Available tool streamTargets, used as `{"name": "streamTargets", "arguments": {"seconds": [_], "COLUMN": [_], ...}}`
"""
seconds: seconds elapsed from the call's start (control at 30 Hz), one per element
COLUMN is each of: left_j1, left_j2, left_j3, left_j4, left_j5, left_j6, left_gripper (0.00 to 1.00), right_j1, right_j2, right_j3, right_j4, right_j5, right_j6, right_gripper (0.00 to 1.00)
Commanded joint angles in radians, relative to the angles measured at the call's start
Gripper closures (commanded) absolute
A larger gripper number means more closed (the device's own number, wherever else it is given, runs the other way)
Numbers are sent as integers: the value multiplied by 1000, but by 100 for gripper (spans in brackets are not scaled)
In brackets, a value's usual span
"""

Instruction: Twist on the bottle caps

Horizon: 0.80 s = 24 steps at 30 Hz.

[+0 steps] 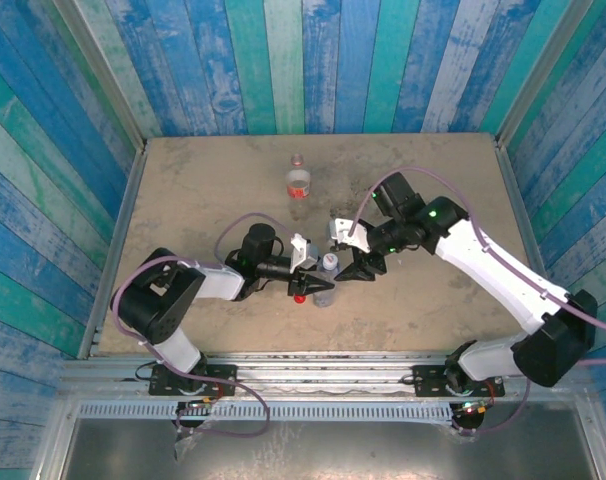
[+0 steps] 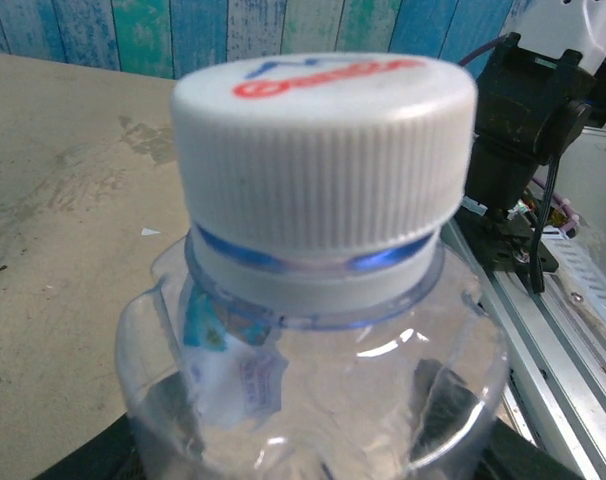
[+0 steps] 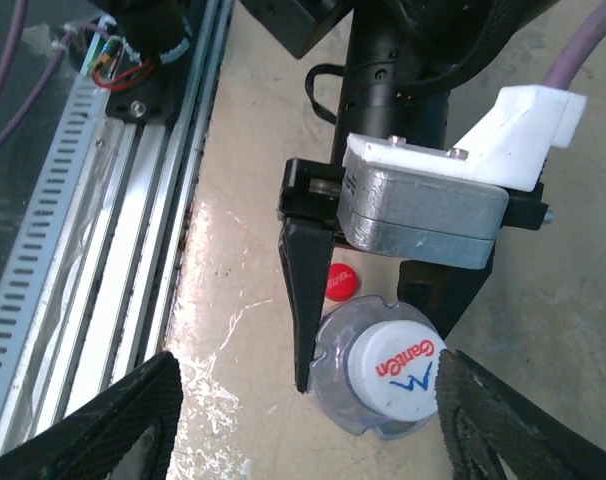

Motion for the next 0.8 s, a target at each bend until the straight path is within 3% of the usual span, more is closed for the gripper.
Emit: {"name": "streamTargets", "arguments": {"seconds": [0.0, 0.4, 0.77], "left_j1": [-1, -2, -7], "left_j2": [-49, -89, -97], "left_j3": [7, 12, 13], "left_j4": [-70, -105, -107], "left_j5": [28, 36, 25], "left_j6": [25, 41, 42], "left_gripper": [48, 48, 48], "right_j1": [-5, -16, -23], "right_j2": [48, 150, 205], "right_j3": [44, 94, 125], "right_j4": [-63, -86, -124], "right_j5": [-19, -32, -46], "right_j6": [-88, -100, -106], "right_gripper": [33, 40, 55]}}
